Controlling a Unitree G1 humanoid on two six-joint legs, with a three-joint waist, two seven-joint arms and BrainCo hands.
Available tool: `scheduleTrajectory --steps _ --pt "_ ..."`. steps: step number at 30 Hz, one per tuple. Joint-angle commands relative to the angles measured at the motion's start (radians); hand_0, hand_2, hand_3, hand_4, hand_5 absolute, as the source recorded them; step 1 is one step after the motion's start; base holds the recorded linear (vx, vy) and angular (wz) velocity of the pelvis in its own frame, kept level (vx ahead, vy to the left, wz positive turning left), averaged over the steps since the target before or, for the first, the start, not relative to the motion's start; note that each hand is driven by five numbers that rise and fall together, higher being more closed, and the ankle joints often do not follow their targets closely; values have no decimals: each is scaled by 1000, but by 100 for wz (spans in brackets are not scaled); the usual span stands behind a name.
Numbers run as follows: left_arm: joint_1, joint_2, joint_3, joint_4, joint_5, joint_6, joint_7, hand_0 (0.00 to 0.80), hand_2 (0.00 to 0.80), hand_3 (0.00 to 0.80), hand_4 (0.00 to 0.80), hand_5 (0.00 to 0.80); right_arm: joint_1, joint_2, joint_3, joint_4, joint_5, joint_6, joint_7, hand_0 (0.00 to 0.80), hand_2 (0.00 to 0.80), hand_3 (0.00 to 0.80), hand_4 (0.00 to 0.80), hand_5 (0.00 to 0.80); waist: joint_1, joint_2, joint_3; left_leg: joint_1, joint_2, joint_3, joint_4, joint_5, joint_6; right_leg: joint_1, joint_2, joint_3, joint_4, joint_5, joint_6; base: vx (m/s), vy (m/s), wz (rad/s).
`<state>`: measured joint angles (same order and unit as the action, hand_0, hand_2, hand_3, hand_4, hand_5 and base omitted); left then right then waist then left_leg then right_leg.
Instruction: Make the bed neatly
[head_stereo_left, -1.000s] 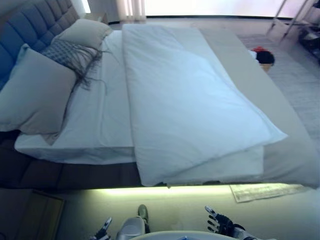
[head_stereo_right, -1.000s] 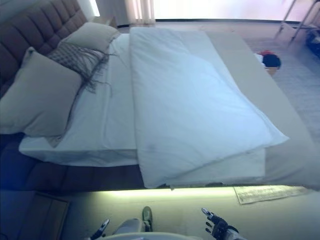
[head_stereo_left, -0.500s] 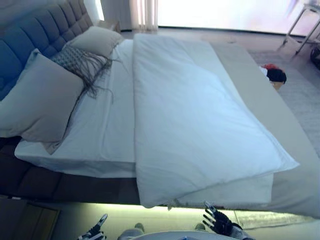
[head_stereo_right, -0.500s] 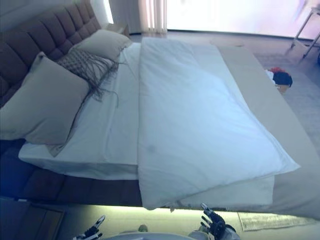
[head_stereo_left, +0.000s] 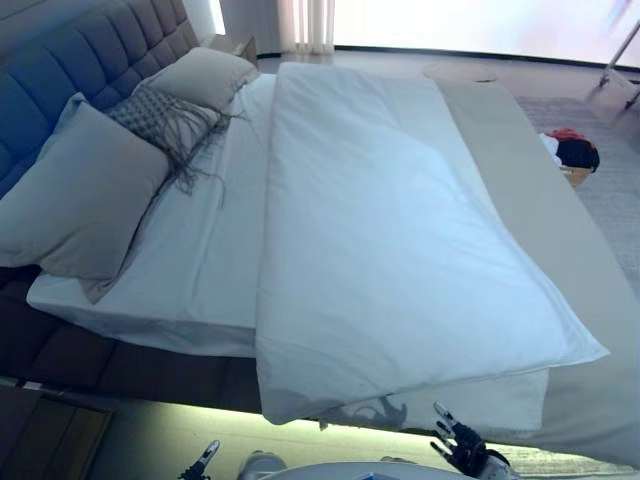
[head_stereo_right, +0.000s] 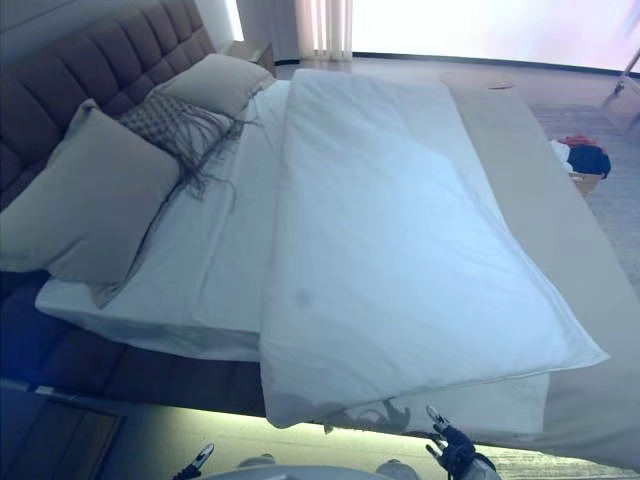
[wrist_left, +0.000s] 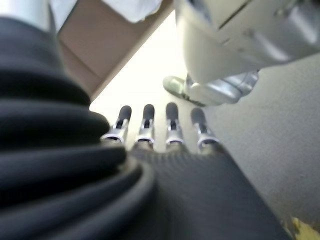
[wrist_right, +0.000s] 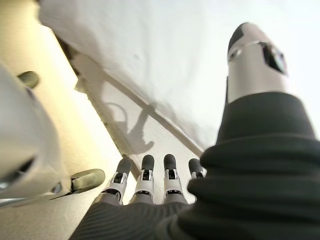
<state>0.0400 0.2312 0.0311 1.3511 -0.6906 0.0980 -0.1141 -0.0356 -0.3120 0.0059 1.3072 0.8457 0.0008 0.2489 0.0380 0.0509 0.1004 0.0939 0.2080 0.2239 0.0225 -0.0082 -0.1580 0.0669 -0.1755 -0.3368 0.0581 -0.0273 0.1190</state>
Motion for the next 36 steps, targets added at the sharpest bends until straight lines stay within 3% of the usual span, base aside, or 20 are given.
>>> scheduleTrajectory --steps 1,3,6,11,15,18,23,27,34,36 --pt "-47 8 28 48 22 -34 -58 0 0 0 0 0 -87 2 -46 37 85 -16 -3 0 0 0 0 0 -18 -27 15 -34 -51 -7 96 -12 28 19 -72 25 -44 52 24 -41 52 -3" --pt "-43 8 6 42 25 -31 -70 0 0 0 0 0 -93 -7 -47 26 92 -20 -13 0 0 0 0 0 -20 -19 20 -34 -112 -43 100 -63 51 2 -72 56 -43 63 33 -46 124 -9" --pt "-44 30 -18 28 29 -5 -68 0 0 0 0 0 -101 -21 -44 5 124 -14 8 0 0 0 0 0 -41 -10 33 0 -135 -47 58 -72 79 -24 -64 99 -49 89 49 -28 131 -50" --pt "-79 75 -30 3 -27 -9 -58 0 0 0 0 0 -92 -11 -67 -3 188 -14 60 0 0 0 0 0 -60 -18 48 29 -167 -17 3 -81 111 -106 -95 102 -39 166 75 -59 54 -56" --pt "-121 78 -36 -11 -78 -47 -79 0 0 0 0 0 -104 -18 -90 6 273 -24 37 0 0 0 0 0 -44 -12 66 -80 -149 3 117 -87 135 -137 -140 113 104 97 35 -185 -67 -30" --pt "-174 70 -53 -34 -171 -66 -80 0 0 0 0 0 -155 -26 -80 -1 308 -63 -17 0 0 0 0 0 -25 -20 102 -223 -108 7 272 -116 114 -144 -148 95 95 65 29 -226 -195 7" --pt "-256 69 -88 -64 -242 -78 -62 0 0 0 0 0 -292 -95 -72 -19 377 -28 -59 0 0 0 0 0 -21 -5 205 -398 -66 -65 392 -106 81 -304 -139 132 251 2 18 -253 -112 11" --pt "-310 97 -116 -111 -312 -66 -77 0 0 0 0 0 -396 -175 -56 -18 413 -14 -127 0 0 0 0 0 -7 4 263 -506 -67 -104 442 -104 73 -427 -145 143 353 -29 15 -167 -90 8" --pt "-367 155 -158 -230 -388 -36 -71 0 0 0 0 0 -572 -357 -31 -16 371 18 -175 0 0 0 0 0 27 18 339 -683 -89 -132 517 -109 92 -653 -156 151 536 -72 3 -138 -106 8" --pt "-364 166 -161 -257 -404 -29 -67 0 0 0 0 0 -606 -400 -19 -15 365 23 -176 0 0 0 0 0 35 25 352 -713 -86 -140 551 -141 88 -690 -158 157 587 -107 8 4 -121 5"
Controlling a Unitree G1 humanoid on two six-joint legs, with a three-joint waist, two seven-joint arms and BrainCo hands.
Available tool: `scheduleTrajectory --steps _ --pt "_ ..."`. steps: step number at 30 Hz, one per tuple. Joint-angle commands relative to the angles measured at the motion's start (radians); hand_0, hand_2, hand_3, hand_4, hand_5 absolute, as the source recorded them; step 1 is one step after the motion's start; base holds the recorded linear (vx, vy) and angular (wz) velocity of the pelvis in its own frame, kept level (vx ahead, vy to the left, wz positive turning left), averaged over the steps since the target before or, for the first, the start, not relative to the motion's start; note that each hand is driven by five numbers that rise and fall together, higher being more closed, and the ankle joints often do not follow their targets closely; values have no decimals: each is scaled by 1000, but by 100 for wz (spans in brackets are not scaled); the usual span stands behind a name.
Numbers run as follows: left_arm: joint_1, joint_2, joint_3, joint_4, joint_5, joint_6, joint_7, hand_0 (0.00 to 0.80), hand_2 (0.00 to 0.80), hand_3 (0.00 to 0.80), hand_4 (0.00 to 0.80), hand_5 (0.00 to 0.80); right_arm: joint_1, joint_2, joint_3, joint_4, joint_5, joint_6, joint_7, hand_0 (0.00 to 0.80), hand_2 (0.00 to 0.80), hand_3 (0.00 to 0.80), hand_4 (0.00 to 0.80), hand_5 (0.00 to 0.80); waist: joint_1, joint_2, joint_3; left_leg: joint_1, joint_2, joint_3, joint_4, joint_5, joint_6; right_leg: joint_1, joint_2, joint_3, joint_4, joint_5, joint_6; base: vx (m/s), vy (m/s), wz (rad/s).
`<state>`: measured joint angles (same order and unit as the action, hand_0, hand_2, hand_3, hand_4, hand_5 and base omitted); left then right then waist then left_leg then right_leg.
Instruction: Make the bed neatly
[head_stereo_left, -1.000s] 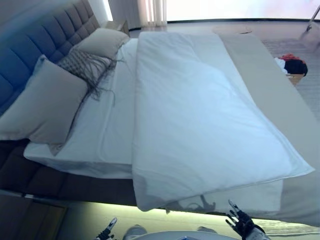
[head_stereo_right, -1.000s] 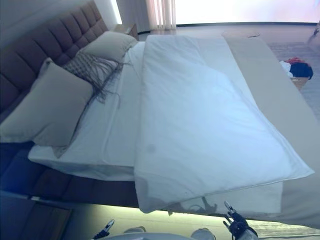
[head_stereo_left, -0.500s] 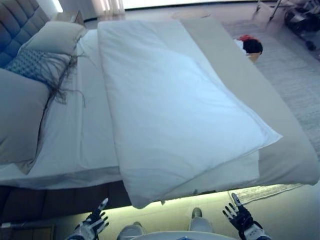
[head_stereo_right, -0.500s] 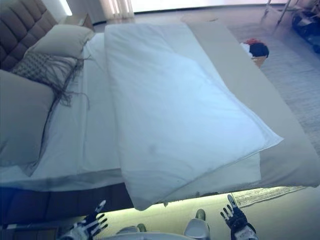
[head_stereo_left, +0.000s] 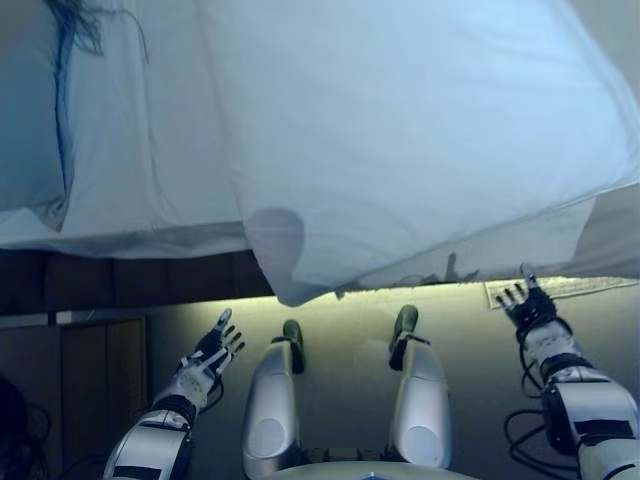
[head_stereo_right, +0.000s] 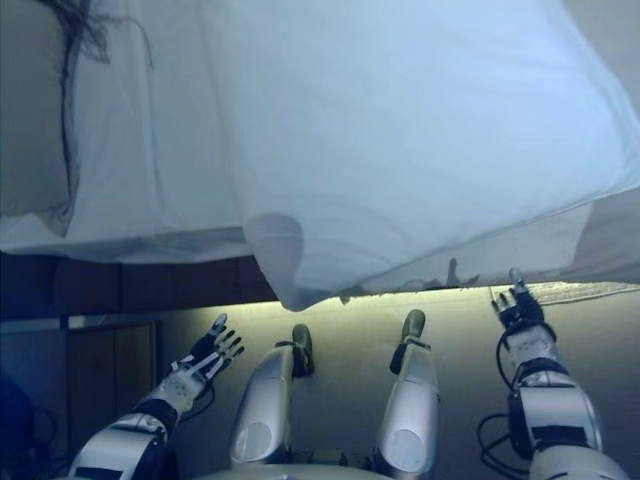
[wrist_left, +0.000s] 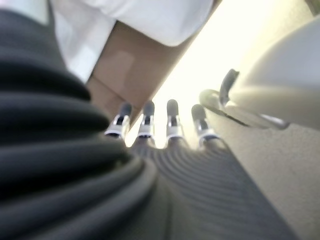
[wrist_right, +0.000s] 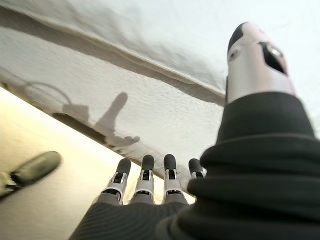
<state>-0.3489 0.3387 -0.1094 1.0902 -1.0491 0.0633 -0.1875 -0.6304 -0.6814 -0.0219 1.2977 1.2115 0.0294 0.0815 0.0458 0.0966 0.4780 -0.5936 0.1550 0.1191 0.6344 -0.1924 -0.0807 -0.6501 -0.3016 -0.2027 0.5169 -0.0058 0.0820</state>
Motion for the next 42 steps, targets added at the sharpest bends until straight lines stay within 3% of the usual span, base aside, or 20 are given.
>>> scheduleTrajectory --steps 1,12,19,27,28,29,30,42 --pt "31 65 -19 -11 -52 11 9 0 0 0 0 0 -32 -57 11 -7 -18 -5 -15 0 0 0 0 0 31 -17 -16 -46 -31 -36 -48 40 11 4 -34 21 148 -134 41 -73 -105 7" --pt "156 96 42 -94 -129 -16 10 0 0 0 0 0 -261 -280 79 -14 -94 16 -21 0 0 0 0 0 66 32 36 -270 -16 -73 139 5 29 -237 -46 54 420 -226 -11 -54 -52 10" --pt "258 85 66 -98 -127 -25 -50 0 0 0 0 0 -380 -332 136 -49 -123 11 4 0 0 0 0 0 88 45 41 -327 -3 -89 206 5 33 -295 -53 54 519 -271 -38 -7 -23 7" --pt "331 68 101 -77 -77 -14 -110 0 0 0 0 0 -399 -339 142 -67 -169 6 66 0 0 0 0 0 98 42 35 -270 13 -86 194 26 19 -237 -56 29 533 -287 -45 19 7 2" --pt "337 68 99 -79 -78 -14 -112 0 0 0 0 0 -391 -340 139 -68 -173 0 74 41 41 41 41 41 97 42 35 -263 14 -85 192 29 17 -230 -56 27 531 -286 -46 38 38 0" --pt "345 66 100 -83 -73 -14 -115 0 0 0 0 0 -377 -342 130 -69 -178 -13 81 731 731 731 731 731 97 40 32 -248 15 -81 186 32 15 -213 -57 21 523 -282 -47 38 39 1" --pt "355 65 102 -84 -68 -15 -124 0 0 0 0 0 -364 -341 120 -70 -187 -15 96 800 800 800 800 800 95 38 30 -231 18 -78 181 34 12 -196 -58 16 515 -280 -48 35 33 1" --pt "386 59 94 -75 -55 -42 -149 0 0 0 0 0 -258 -324 66 -63 -202 -8 193 800 800 800 800 800 99 4 -13 -52 19 -66 76 88 -19 5 -51 -26 365 -244 -35 24 24 -1"
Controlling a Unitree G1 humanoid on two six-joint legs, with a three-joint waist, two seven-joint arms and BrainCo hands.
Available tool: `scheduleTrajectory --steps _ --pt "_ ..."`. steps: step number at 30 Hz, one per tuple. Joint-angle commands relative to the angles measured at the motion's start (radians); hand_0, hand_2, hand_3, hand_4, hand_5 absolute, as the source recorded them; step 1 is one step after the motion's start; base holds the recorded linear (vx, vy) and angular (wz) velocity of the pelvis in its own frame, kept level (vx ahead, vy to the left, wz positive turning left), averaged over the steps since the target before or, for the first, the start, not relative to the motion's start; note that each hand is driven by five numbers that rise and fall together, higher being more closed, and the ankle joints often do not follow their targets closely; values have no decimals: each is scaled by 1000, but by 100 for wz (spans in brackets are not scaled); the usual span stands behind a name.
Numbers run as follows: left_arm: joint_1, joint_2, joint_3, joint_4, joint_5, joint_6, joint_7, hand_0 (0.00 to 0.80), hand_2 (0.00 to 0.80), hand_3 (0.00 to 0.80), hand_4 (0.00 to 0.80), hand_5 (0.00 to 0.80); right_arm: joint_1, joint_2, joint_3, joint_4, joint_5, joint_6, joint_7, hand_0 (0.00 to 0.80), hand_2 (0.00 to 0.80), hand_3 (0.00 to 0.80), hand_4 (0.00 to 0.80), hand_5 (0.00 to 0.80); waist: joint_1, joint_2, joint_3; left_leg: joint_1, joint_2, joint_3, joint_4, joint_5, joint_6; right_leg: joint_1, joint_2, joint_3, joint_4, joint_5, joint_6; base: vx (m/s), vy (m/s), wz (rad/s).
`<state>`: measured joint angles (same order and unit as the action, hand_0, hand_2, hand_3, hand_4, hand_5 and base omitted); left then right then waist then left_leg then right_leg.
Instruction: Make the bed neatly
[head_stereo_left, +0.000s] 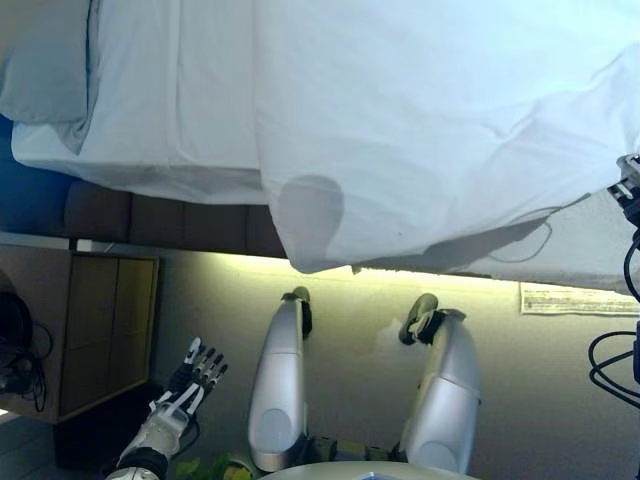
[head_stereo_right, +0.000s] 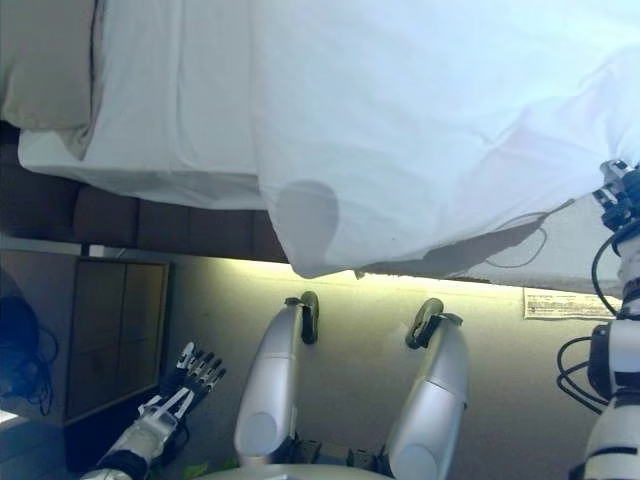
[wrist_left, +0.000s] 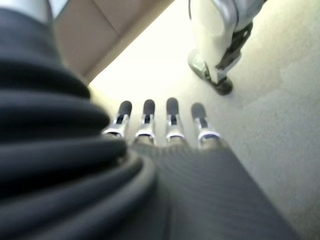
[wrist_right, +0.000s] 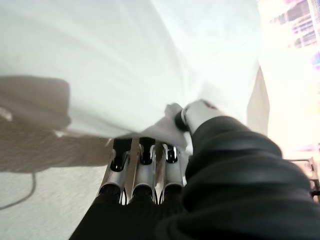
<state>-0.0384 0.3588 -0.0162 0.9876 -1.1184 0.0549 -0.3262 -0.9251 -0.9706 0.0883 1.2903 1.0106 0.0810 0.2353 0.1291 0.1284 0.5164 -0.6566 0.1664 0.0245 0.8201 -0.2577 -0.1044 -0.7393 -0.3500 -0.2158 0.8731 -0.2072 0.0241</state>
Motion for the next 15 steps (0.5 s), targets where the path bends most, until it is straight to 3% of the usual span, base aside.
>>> scheduleTrajectory --steps 1,8,15 --pt "76 39 1 30 12 -35 -12 0 0 0 0 0 40 -33 -46 -55 -2 -58 41 800 800 800 800 800 16 -30 -53 21 8 29 -117 157 3 106 -2 -16 0 -40 24 14 18 4" --pt "45 42 8 57 44 -52 3 0 0 0 0 0 100 18 -61 -60 14 -11 55 800 800 800 800 800 9 -64 -114 177 18 40 -239 183 -14 277 14 -46 -157 -8 42 65 16 -3" --pt "-21 83 -19 -29 70 -72 19 0 0 0 0 0 199 113 -51 -91 8 -3 80 800 800 800 800 800 -11 -87 -224 421 25 92 -496 232 -38 534 70 -85 -464 77 78 158 18 -6"
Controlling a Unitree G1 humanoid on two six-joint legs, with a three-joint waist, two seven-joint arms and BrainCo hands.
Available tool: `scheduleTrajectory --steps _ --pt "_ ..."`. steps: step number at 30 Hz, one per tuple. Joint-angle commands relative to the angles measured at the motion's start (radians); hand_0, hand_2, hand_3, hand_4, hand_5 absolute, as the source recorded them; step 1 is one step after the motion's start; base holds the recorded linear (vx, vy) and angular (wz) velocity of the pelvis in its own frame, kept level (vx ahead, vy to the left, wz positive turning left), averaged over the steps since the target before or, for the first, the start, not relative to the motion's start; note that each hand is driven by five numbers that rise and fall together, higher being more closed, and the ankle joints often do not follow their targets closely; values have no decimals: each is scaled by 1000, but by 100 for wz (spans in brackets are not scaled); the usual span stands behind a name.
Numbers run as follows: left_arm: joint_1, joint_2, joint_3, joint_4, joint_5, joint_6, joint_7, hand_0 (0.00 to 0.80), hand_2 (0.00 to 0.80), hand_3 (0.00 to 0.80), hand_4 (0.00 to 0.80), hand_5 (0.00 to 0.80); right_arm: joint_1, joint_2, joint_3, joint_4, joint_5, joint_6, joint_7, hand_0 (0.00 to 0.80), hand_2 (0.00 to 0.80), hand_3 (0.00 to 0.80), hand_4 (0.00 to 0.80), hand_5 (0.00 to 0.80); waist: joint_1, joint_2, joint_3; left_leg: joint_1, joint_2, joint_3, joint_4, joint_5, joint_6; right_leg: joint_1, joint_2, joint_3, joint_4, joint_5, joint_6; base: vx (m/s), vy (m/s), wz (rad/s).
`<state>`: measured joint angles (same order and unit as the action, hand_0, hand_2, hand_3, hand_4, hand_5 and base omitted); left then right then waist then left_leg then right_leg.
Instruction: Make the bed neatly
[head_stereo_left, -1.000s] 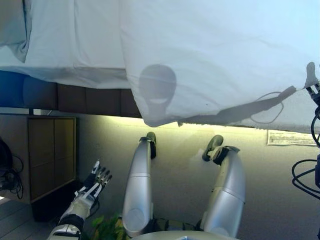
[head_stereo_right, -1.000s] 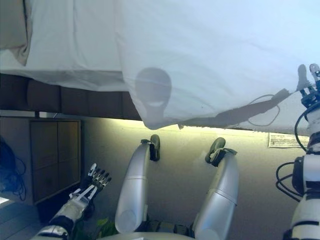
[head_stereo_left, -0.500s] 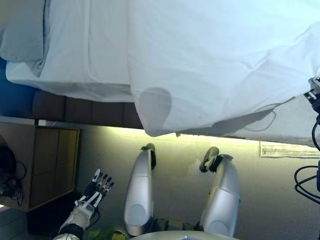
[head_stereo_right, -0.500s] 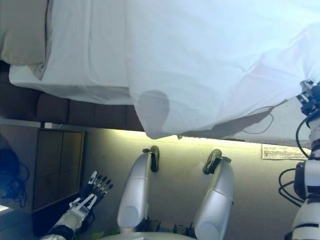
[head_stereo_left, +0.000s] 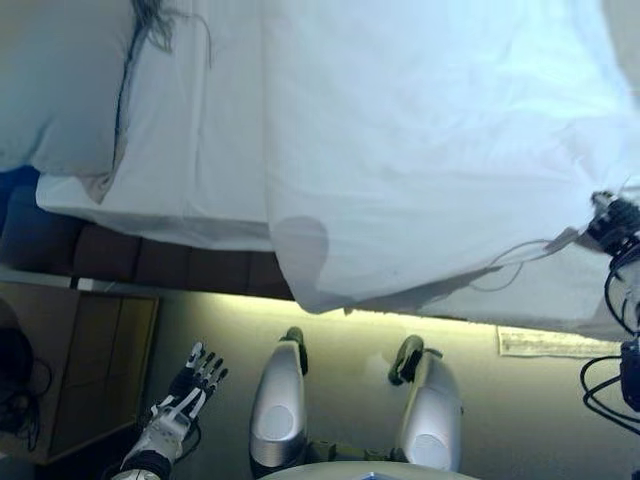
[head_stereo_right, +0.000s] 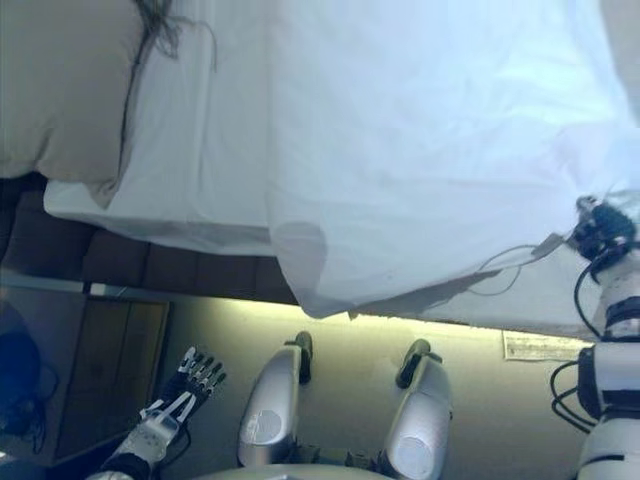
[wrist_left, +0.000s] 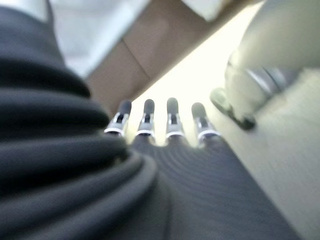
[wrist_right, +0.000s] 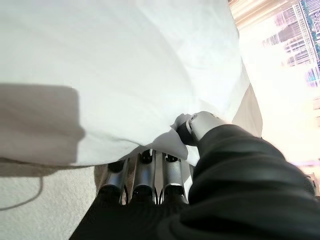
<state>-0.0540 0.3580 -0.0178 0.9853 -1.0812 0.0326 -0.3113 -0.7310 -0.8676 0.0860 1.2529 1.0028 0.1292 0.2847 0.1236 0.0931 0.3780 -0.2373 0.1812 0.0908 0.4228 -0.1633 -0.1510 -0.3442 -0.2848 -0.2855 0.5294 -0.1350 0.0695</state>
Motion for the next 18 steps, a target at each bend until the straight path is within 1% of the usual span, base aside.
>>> scheduleTrajectory --steps 1,4,6,9,10,12,13,14,17,18 --pt "-19 94 -25 -49 37 -49 14 0 0 0 0 0 14 22 -47 -61 17 -52 26 800 800 800 800 800 -8 -52 -101 25 8 41 -143 167 15 166 12 -30 -174 39 28 123 19 -1" --pt "-74 126 -57 -118 49 -45 29 0 0 0 0 0 34 49 -33 -81 18 -57 16 800 800 800 800 800 -18 -55 -156 113 -2 62 -248 191 12 264 35 -41 -302 75 42 126 16 0" --pt "-119 140 -88 -150 53 -38 28 0 0 0 0 0 30 64 -18 -91 20 -58 4 800 800 800 800 800 -26 -57 -179 156 -6 73 -298 203 12 306 45 -43 -351 93 51 109 15 -5" --pt "-203 148 -161 -193 47 -10 35 0 0 0 0 0 25 81 4 -114 26 -51 -18 800 800 800 800 800 -40 -63 -207 200 -7 81 -355 217 13 347 54 -44 -402 115 62 88 7 0" --pt "-250 145 -208 -215 49 19 30 0 0 0 0 0 16 90 19 -122 22 -48 -30 800 800 800 800 800 -46 -66 -223 220 -6 85 -381 221 14 363 56 -43 -420 124 67 79 13 -1" --pt "-299 136 -253 -223 56 59 7 0 0 0 0 0 8 99 38 -131 26 -48 -38 800 800 800 800 800 -54 -69 -238 237 -5 90 -410 231 15 376 61 -42 -436 134 71 93 17 -5" --pt "-341 117 -293 -214 75 99 -9 0 0 0 0 0 6 113 52 -135 26 -47 -44 800 800 800 800 800 -62 -73 -249 261 -4 99 -437 235 15 395 65 -43 -448 135 75 97 12 -5" --pt "-352 112 -302 -209 81 110 -21 0 0 0 0 0 4 116 55 -136 23 -48 -45 800 800 800 800 800 -63 -74 -255 262 -3 100 -443 239 15 395 67 -44 -454 139 75 99 7 -5" --pt "-421 55 -366 -165 73 199 -51 0 0 0 0 0 -11 132 79 -146 13 -42 -60 800 800 800 800 800 -78 -86 -269 281 1 109 -474 248 13 414 77 -44 -477 144 80 71 -2 -2" --pt "-426 48 -373 -161 65 217 -59 0 0 0 0 0 -12 132 81 -147 13 -40 -65 800 800 800 800 800 -80 -88 -269 282 1 111 -474 247 13 416 78 -43 -479 144 80 64 -18 -4"
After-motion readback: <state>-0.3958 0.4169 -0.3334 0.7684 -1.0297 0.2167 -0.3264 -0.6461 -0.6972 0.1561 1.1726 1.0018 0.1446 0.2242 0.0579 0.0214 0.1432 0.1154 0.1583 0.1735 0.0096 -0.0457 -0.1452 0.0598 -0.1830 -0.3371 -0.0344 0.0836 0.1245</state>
